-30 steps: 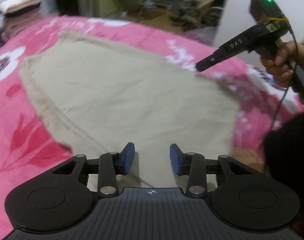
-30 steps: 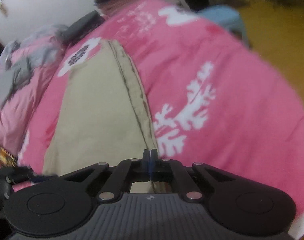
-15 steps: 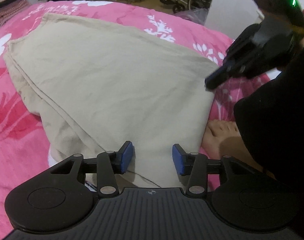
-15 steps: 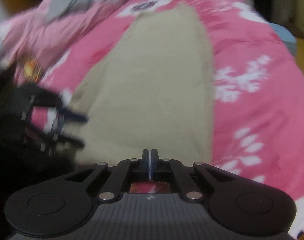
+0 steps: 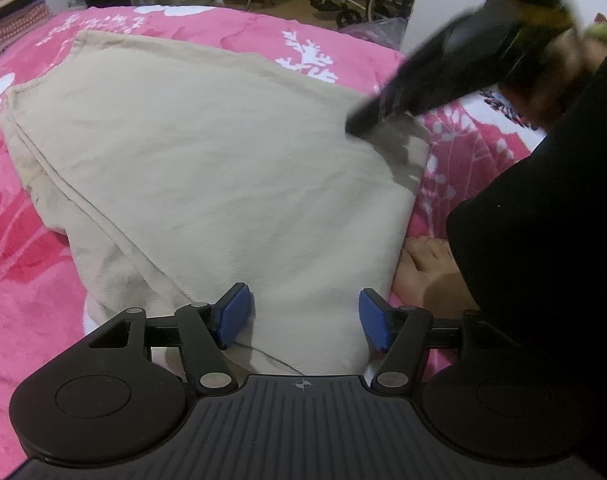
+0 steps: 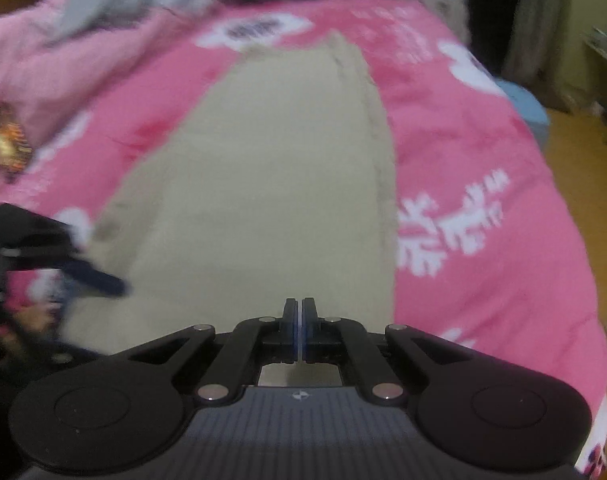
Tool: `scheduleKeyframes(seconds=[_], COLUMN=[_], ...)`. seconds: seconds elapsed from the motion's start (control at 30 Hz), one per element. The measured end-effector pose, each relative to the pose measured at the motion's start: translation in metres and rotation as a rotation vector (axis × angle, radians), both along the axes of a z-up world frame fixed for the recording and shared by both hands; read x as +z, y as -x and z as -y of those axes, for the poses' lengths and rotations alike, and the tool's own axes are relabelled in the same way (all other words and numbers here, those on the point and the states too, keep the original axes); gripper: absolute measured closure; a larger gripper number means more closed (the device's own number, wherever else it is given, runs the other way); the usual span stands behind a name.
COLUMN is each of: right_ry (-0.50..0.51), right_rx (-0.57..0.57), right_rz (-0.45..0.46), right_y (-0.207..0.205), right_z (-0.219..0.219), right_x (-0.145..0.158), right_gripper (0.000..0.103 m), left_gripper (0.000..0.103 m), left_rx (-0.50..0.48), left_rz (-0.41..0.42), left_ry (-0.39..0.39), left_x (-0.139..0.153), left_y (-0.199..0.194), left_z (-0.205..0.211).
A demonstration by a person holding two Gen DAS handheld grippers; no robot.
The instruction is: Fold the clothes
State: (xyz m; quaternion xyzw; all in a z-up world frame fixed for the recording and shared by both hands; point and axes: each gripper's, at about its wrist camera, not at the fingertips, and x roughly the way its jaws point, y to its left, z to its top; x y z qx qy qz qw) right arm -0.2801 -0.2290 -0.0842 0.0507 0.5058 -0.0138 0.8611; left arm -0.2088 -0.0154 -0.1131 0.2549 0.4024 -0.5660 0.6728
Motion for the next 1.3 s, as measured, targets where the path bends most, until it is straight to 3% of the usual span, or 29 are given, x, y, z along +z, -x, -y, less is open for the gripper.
scheduleKeyframes(seconds=[0.27,1.3], right_ry=[-0.063,-0.062], right_rx=[-0.066,-0.067], right_rz=[0.007,0.000], right_y=[0.004,0.002], right_z=[0.012,0.007], right_x=[-0.009,-0.012], right_gripper=[0.103,0.103], left_gripper=[0.041,0.041], left_rx=[0.013,0.021], left_rz=[-0.015,-0.024], left_ry=[0.006,0.002], left_x=[0.000,0.000], left_y=[0.001,-0.001], left_z=[-0.001,0.000])
